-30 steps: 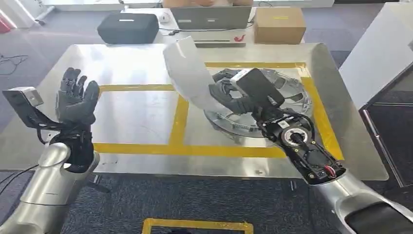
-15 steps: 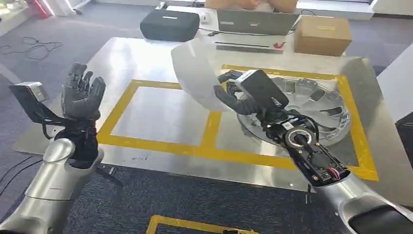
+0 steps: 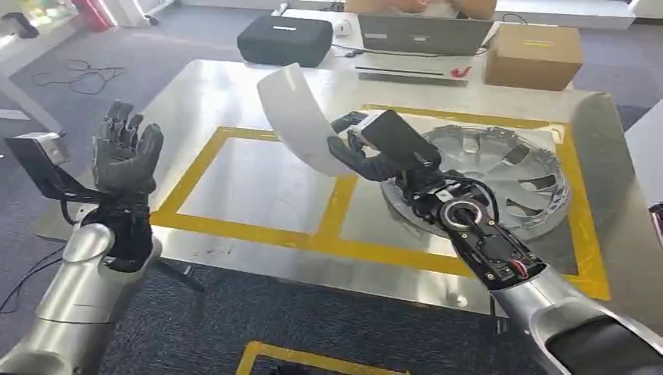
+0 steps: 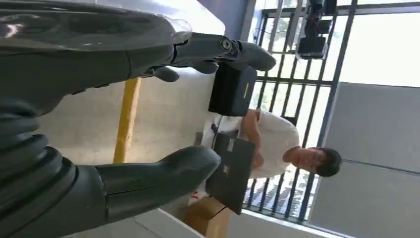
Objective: Take the parts from the cabinet and place them on the table.
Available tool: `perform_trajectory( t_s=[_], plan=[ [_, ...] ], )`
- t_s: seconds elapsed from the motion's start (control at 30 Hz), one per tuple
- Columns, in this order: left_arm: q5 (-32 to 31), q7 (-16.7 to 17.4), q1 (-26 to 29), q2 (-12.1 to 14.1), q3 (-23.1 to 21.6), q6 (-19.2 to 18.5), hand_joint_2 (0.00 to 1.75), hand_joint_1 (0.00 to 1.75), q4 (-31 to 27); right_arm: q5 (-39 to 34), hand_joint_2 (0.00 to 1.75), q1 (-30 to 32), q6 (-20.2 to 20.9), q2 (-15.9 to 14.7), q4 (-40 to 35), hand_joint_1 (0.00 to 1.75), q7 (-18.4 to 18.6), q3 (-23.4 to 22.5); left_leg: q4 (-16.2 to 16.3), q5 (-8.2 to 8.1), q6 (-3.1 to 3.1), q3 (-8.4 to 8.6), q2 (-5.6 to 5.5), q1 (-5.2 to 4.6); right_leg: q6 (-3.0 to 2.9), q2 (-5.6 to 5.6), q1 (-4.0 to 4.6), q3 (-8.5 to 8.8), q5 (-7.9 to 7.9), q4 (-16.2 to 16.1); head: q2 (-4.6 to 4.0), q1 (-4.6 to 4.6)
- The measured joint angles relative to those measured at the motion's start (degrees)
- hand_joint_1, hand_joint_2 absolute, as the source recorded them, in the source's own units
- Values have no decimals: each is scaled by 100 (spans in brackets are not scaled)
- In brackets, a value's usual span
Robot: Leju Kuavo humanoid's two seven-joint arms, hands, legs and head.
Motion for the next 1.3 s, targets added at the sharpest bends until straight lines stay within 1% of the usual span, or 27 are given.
perform_trajectory(
  t_s=[0.03, 0.07, 0.1, 0.13, 0.17, 0.2, 0.23, 0.27, 0.33, 0.37, 0.47, 0.53, 0.57, 0.6, 0.73, 0.93, 1.17, 1.3],
  plan=[
    [-2, -2, -6, 0, 0, 2, 175, 0, 2, 26, 175, -20, 0, 26, 46, 175, -35, 4, -552, 282, 18, 272, 5, 0, 7, -5, -2, 7, -5, 0, 0, -22],
    [-7, -7, -16, -2, 0, 0, 175, 0, 2, 44, 175, -56, 0, 55, 87, 175, -61, 11, -1119, 519, 35, 568, 21, 0, 20, -8, -5, 15, -13, 1, 2, -44],
    [-13, -19, -34, -7, 0, 0, 175, 0, 2, 79, 175, -113, 0, 100, 144, 175, -92, 15, -1593, 585, 61, 799, 69, -4, 38, -9, 9, 12, -22, 1, 0, -72],
    [-13, -24, -52, -15, 0, 0, 175, 0, 4, 96, 175, -174, 0, 124, 205, 175, -122, 17, -1631, 579, 83, 824, 63, -46, 66, -3, 47, -14, -31, 11, 0, -107],
    [-20, -33, -59, -28, 0, 0, 175, 0, 6, 129, 175, -224, 0, 149, 284, 175, -146, 31, -1630, 580, 102, 819, 48, -43, 83, -4, 47, -14, -34, 4, 0, -74],
    [-26, -42, -57, -46, 0, 0, 175, 0, 15, 144, 175, -267, 0, 168, 365, 175, -177, 37, -1653, 581, 64, 832, 47, -10, -27, -12, 75, -5, -109, 25, 0, -46],
    [-35, -46, -56, -50, 0, 0, 175, 0, 33, 175, 175, -305, -4, 190, 455, 175, -216, 48, -1656, 581, 66, 848, 35, -21, -82, -12, 68, 0, -74, 22, 0, -31],
    [-39, -57, -66, -57, 0, 0, 175, 0, 46, 199, 175, -346, -9, 223, 564, 175, -249, 61, -1652, 579, 77, 848, 17, -33, -63, -21, 63, 18, -70, 4, 0, 2],
    [-39, -92, -66, -74, 0, -24, 175, 0, 66, 227, 175, -435, -7, 289, 767, 175, -328, 79, -1652, 576, 103, 847, 4, -41, -49, -36, 59, 43, -65, -27, 0, 50],
    [-39, -107, -67, -83, 0, -39, 175, 0, 83, 234, 175, -493, -4, 337, 866, 175, -363, 92, -1650, 571, 111, 847, 1, -42, -33, -37, 59, 49, -56, -42, 0, 77],
    [-37, -138, -68, -105, 0, -65, 175, 0, 133, 313, 175, -623, -9, 470, 1189, 175, -439, 116, -1646, 561, 130, 847, 1, -43, 52, -37, 53, 71, -46, -78, 0, 120],
    [-28, -162, -71, -125, 0, -85, 175, 0, 157, 413, 175, -698, -22, 549, 1384, 175, -472, 147, -1644, 559, 132, 847, 1, -45, 63, -35, 52, 72, -45, -84, 0, 136],
    [-15, -188, -80, -138, -2, -101, 175, 0, 171, 477, 175, -733, -44, 603, 1497, 175, -494, 166, -1643, 558, 133, 846, 1, -45, 85, -35, 51, 72, -47, -86, 2, 138],
    [-11, -208, -96, -151, -6, -105, 175, 0, 192, 535, 175, -771, -77, 655, 1647, 175, -511, 190, -1642, 556, 137, 847, 1, -46, 94, -35, 50, 72, -48, -87, 2, 140],
    [7, -249, -146, -199, -15, -120, 175, 0, 264, 651, 175, -902, -151, 813, 2089, 175, -537, 251, -1643, 555, 138, 848, 1, -45, 108, -35, 52, 71, -52, -87, 0, 138],
    [88, -332, -237, -282, -90, -146, 175, 0, 428, 1043, 175, -1033, -457, 964, 2706, 175, -531, 369, -1654, 555, 137, 854, 2, -40, 107, -34, 62, 71, -53, -86, 0, 131],
    [170, -409, -318, -372, -170, -212, 175, 0, 594, 1621, 175, -1104, -538, 1043, 3226, 175, -225, 529, -1668, 556, 136, 866, 7, -40, 106, -33, 62, 70, -54, -86, 0, 125],
    [203, -444, -381, -424, -227, -247, 175, 0, 704, 1998, 175, -1124, -682, 1071, 3440, 175, -26, 656, -1671, 557, 135, 867, 7, -40, 104, -33, 64, 69, -55, -86, 0, 125]
  ],
)
